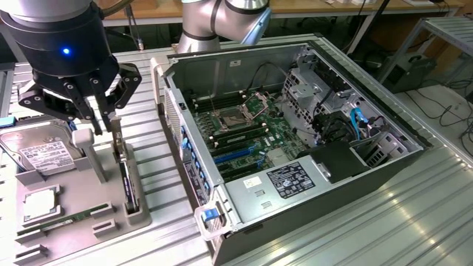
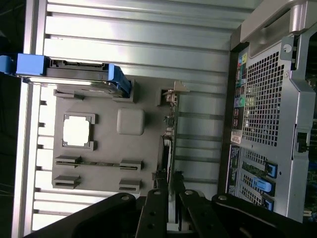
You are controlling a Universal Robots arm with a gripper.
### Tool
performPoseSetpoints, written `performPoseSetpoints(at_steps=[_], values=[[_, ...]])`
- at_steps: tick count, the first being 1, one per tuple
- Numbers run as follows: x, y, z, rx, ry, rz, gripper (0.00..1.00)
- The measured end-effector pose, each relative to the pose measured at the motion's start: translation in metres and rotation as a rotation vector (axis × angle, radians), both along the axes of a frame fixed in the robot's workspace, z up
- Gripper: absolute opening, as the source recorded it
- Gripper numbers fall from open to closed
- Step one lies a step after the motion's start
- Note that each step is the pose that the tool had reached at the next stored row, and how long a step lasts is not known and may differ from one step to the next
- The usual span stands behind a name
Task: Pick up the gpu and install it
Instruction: 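Pick up the gpu and move the gpu toward the slot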
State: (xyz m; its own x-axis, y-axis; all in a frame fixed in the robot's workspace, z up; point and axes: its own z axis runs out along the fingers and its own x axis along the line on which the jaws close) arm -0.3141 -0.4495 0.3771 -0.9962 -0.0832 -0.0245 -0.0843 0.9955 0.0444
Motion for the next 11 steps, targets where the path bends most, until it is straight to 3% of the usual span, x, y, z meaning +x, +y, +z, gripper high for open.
performPoseSetpoints(at_steps=[3,5,9,11], values=[[0.0,0.0,0.0,0.0,0.0001,0.0,0.36],[0.0,0.0,0.0,0.0,0.0,0.0,0.36],[0.0,0.0,0.0,-0.0001,0.0001,0.0,0.55],[0.0,0.0,-0.0004,0.0,0.0001,0.0,0.55]])
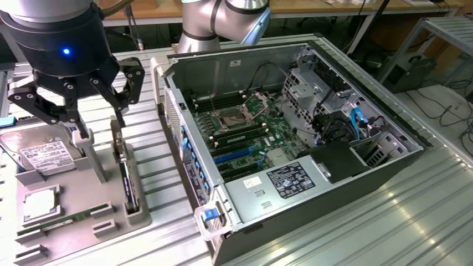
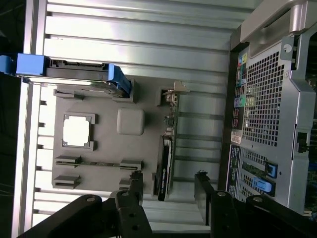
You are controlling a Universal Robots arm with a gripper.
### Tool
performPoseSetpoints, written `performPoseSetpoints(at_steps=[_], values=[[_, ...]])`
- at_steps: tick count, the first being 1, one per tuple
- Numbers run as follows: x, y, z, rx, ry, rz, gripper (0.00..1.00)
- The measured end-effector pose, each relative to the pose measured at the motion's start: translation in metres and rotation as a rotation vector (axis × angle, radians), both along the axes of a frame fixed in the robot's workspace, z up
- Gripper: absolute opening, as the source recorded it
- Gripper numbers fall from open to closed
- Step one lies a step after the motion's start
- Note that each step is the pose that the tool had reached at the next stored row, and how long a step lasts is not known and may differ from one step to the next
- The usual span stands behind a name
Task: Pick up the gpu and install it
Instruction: 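Pick up the gpu and move the gpu toward the slot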
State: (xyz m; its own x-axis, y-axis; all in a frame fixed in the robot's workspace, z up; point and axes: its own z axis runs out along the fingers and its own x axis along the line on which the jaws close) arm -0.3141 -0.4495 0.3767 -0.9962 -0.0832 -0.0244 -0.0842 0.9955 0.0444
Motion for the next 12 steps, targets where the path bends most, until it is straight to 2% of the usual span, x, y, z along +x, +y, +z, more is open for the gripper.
performPoseSetpoints(at_steps=[9,12], values=[[0.0003,0.0,-0.0037,-0.0004,0.001,0.0,0.55],[0.0003,-0.0001,-0.0082,-0.0008,0.0023,0.0,0.55]])
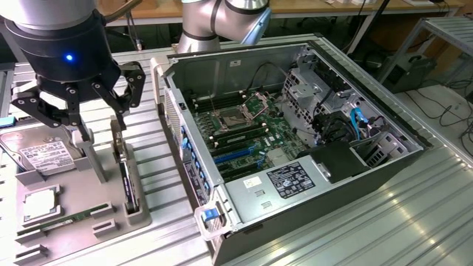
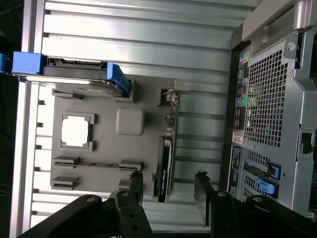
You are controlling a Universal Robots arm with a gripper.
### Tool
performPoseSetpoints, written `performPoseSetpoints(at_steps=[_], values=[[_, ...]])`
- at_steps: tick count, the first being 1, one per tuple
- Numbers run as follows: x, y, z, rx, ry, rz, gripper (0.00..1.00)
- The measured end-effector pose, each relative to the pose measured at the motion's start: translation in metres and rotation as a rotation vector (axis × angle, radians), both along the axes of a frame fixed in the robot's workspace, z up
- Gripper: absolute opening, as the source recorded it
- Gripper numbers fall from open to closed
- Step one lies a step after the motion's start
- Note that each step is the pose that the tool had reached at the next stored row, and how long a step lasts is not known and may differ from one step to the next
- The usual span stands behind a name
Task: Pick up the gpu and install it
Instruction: 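Pick up the gpu and move the gpu toward the slot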
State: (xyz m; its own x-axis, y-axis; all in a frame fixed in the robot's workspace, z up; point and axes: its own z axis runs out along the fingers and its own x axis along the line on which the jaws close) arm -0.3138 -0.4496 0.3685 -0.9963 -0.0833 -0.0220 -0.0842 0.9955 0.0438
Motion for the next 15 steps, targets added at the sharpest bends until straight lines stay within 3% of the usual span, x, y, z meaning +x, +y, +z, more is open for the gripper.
performPoseSetpoints(at_steps=[3,5,6,8,15], values=[[0.0,-0.0002,-0.0055,0.0,0.0071,0.0,0.55],[0.0,-0.0003,-0.0082,-0.0004,0.0071,0.0,0.55],[0.0,-0.0004,-0.0088,-0.0005,0.006,0.0,0.55],[0.0,-0.0005,-0.0098,-0.0006,-0.0017,0.0,0.55],[0.002,-0.0005,-0.0159,-0.0005,-0.0066,0.0,0.55]])
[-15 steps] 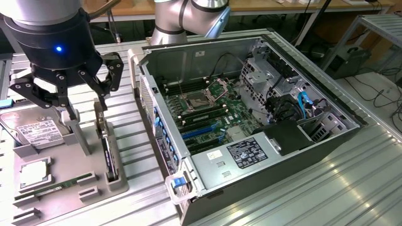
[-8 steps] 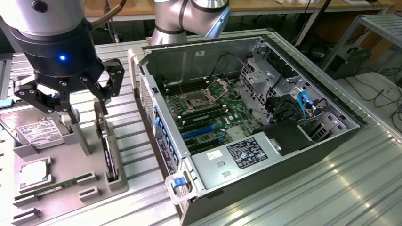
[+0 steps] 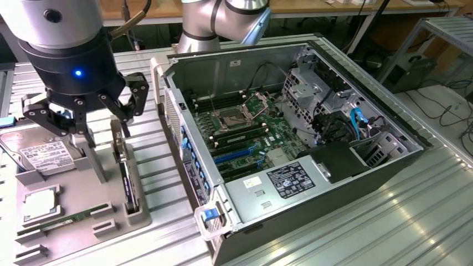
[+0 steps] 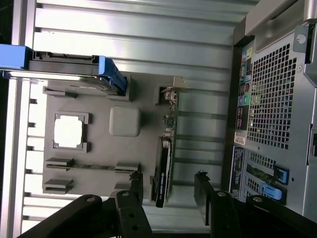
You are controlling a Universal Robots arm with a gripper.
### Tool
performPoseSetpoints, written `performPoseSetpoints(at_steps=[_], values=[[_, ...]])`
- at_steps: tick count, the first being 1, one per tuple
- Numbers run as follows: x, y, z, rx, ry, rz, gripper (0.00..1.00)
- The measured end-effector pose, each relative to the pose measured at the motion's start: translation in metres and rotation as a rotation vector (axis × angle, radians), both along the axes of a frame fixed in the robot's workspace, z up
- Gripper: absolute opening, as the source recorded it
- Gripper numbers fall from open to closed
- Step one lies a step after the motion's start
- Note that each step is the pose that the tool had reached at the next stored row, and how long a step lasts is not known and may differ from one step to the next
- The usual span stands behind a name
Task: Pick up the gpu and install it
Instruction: 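Pick up the gpu and move the gpu toward the slot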
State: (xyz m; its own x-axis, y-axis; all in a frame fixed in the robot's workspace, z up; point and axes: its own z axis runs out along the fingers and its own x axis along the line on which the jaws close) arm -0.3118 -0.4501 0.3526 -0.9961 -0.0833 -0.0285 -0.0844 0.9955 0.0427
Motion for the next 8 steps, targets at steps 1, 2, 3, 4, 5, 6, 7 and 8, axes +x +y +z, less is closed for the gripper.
performPoseSetpoints(at_steps=[1,2,3,4,5,6,7,8], values=[[0.0,-0.0001,-0.0013,0.0001,-0.0001,0.0,0.55],[0.0,-0.0003,-0.0022,-0.0001,0.0,0.0,0.55],[0.0,-0.0007,-0.0036,0.0,0.0,0.0,0.55],[0.0,-0.001,-0.0048,0.0,0.0,0.0,0.55],[0.0,-0.0012,-0.0062,0.0,0.0,0.0,0.55],[0.0,-0.0014,-0.0075,-0.0001,0.0,0.0,0.55],[0.0,-0.0014,-0.0094,-0.0001,0.0,0.0,0.55],[0.0,-0.0014,-0.0111,0.0,0.0,0.0,0.61]])
